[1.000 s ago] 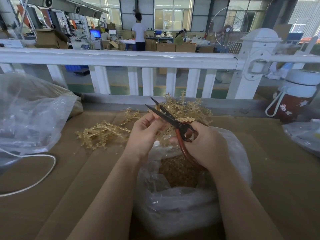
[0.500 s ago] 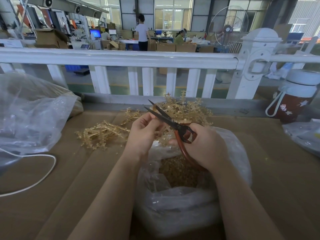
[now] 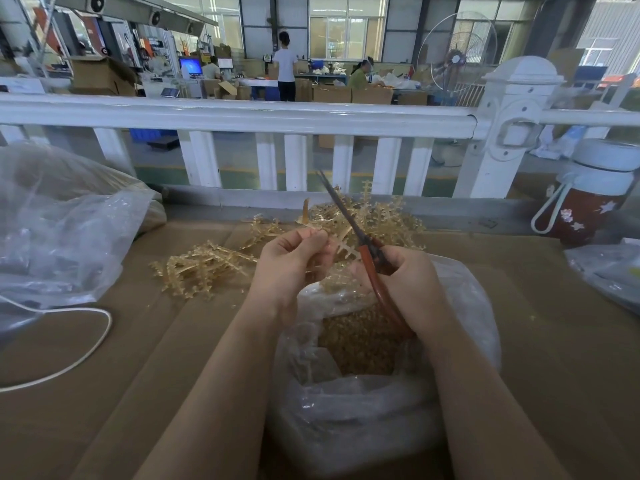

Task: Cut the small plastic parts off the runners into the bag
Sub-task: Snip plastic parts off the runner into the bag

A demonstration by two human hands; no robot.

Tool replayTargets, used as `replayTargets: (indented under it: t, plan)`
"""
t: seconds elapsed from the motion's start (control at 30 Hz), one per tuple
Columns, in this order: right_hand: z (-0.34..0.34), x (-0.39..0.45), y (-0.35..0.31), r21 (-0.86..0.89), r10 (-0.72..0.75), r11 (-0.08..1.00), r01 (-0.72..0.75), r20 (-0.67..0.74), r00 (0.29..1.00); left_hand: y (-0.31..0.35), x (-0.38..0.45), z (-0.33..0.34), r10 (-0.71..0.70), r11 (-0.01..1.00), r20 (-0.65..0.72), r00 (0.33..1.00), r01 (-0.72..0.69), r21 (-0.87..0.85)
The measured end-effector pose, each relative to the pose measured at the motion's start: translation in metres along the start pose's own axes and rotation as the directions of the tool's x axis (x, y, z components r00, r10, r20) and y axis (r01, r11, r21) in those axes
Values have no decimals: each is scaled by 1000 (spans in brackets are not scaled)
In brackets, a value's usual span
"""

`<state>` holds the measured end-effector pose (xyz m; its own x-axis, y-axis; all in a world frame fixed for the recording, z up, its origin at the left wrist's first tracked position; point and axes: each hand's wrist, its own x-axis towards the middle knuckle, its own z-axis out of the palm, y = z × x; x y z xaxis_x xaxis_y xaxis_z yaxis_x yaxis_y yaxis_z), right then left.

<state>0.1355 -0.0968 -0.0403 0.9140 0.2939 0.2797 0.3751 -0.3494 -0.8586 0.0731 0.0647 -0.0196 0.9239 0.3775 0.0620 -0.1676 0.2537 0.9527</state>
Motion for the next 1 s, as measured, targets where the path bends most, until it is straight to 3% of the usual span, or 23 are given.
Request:
replayTargets:
  t: [0.23,0.4,0.73,1.0]
  plan:
    - [-3,-2,-8,213,63,975,-54,-35,997,2,-4,0,-152,987,196,969,160,-23]
    - [-4,-1,-9,243,69,969,-44,-94,993,1,-6,0,-202,979,261,944,200,35]
    - [-3,-3,-11,249,-14,968,24,-43,999,1,-10,6,-170,985,299,939,161,53]
    - [-3,-4,-12,268,3,963,10,-51,999,-3,-4,4,-142,990,209,967,140,24]
